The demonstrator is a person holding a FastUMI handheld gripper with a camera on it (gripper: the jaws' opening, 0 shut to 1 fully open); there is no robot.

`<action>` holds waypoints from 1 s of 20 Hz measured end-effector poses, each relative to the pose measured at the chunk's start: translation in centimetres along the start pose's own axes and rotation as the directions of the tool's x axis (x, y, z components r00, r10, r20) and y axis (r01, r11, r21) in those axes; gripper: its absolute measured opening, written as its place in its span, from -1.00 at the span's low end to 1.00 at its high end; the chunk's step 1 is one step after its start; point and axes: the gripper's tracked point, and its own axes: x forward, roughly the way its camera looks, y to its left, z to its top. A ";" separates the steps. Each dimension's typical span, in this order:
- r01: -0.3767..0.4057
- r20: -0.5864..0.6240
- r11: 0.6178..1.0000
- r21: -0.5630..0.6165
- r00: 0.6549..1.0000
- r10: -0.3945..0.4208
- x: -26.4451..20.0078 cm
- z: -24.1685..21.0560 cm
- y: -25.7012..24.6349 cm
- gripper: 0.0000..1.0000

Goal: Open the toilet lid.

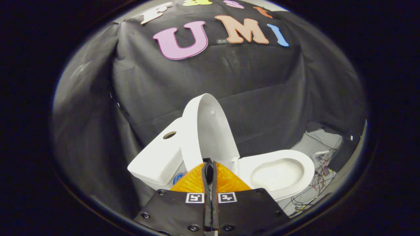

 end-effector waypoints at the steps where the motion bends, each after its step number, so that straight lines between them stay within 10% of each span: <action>1: 0.006 0.010 1.000 -0.011 1.000 -0.006 0.1 -0.1 0.4 -0.98; 15: 0.030 0.106 0.989 -0.147 0.994 -0.014 0.1 -0.3 2.5 -0.97; 20: -0.080 0.143 0.982 -0.170 0.984 0.104 -0.7 -0.4 4.2 -0.02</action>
